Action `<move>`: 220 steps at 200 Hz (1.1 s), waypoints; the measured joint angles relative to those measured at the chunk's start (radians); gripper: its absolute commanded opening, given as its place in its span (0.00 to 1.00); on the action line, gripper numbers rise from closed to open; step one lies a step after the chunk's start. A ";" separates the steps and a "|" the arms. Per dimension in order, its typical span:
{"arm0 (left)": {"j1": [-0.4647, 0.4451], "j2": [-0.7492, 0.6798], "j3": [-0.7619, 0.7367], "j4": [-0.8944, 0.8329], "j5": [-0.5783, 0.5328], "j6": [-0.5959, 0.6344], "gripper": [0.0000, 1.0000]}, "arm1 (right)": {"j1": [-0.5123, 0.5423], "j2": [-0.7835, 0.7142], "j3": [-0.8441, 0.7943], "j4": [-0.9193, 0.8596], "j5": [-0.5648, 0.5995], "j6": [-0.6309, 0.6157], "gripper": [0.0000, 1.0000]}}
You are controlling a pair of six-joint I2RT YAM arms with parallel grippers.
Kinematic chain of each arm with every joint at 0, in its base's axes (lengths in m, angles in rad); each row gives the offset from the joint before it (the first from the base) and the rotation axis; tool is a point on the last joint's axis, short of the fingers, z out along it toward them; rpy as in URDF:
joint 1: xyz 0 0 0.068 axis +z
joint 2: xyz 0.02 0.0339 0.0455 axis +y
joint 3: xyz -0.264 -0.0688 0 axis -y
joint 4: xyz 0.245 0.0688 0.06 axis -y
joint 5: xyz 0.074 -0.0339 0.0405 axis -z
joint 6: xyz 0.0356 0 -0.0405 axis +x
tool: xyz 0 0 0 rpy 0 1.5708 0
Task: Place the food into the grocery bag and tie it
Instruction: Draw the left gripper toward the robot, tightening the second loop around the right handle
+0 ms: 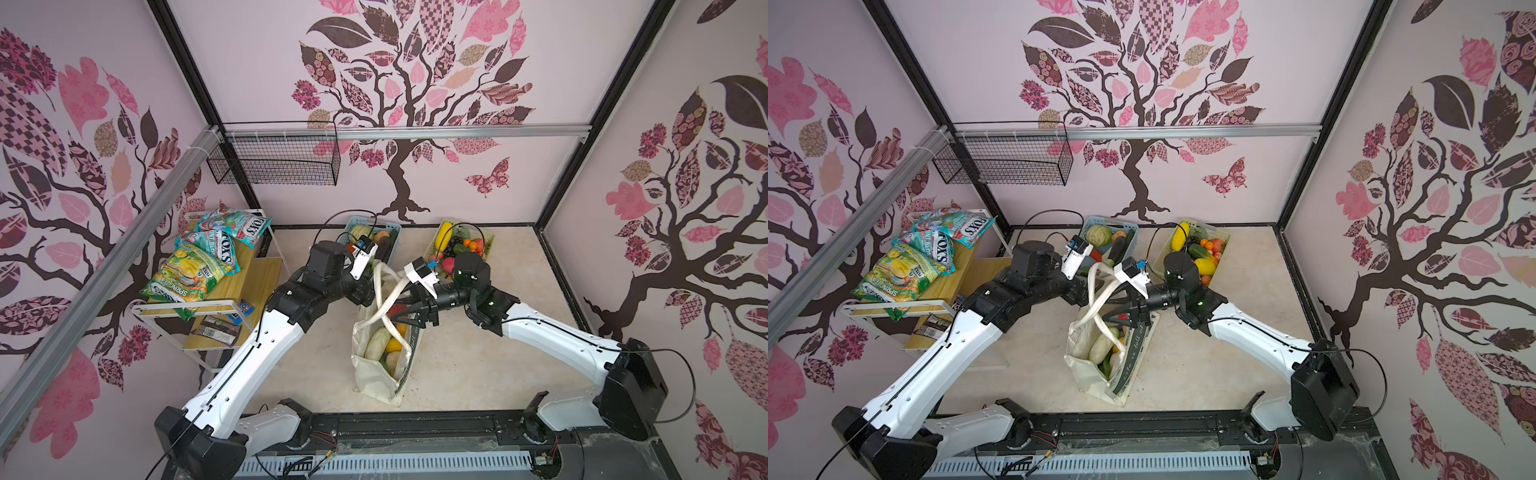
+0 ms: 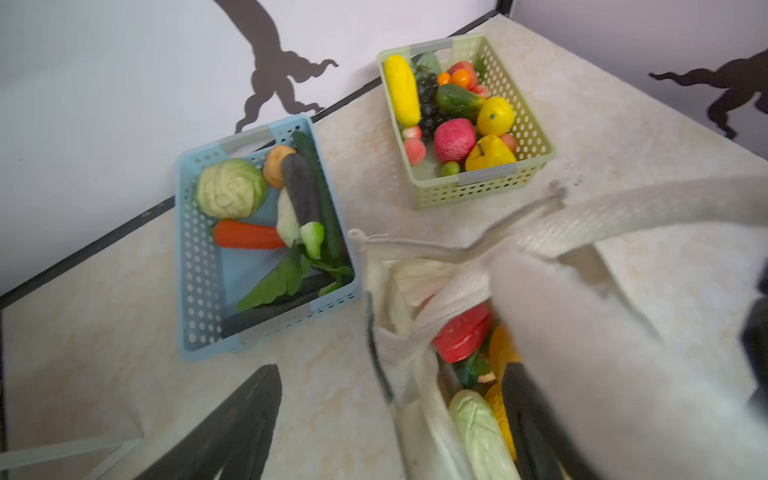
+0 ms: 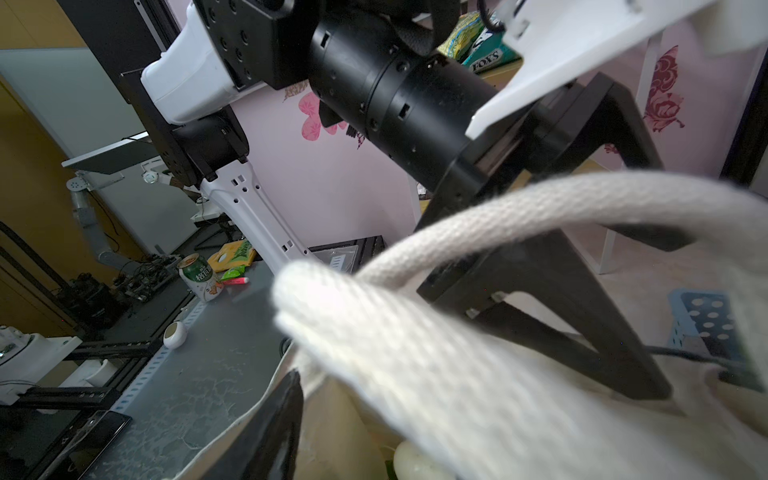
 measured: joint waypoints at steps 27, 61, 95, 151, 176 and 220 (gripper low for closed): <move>0.049 -0.056 -0.007 0.000 -0.048 -0.033 0.65 | 0.003 0.001 0.011 -0.001 0.000 0.004 0.57; 0.102 -0.127 -0.014 0.005 -0.070 -0.072 0.44 | 0.005 0.001 0.011 -0.010 0.008 0.004 0.57; 0.131 -0.215 -0.048 0.014 0.074 -0.071 0.63 | 0.007 0.002 0.011 -0.017 0.014 0.003 0.57; 0.132 -0.354 -0.123 -0.016 0.451 0.003 0.62 | 0.007 0.002 0.013 -0.098 0.043 -0.045 0.57; 0.132 -0.354 -0.141 -0.061 0.526 0.045 0.62 | 0.007 0.002 0.026 -0.132 0.076 -0.049 0.56; 0.118 -0.375 -0.173 -0.120 0.622 0.103 0.69 | 0.007 0.002 0.031 -0.136 0.153 -0.043 0.56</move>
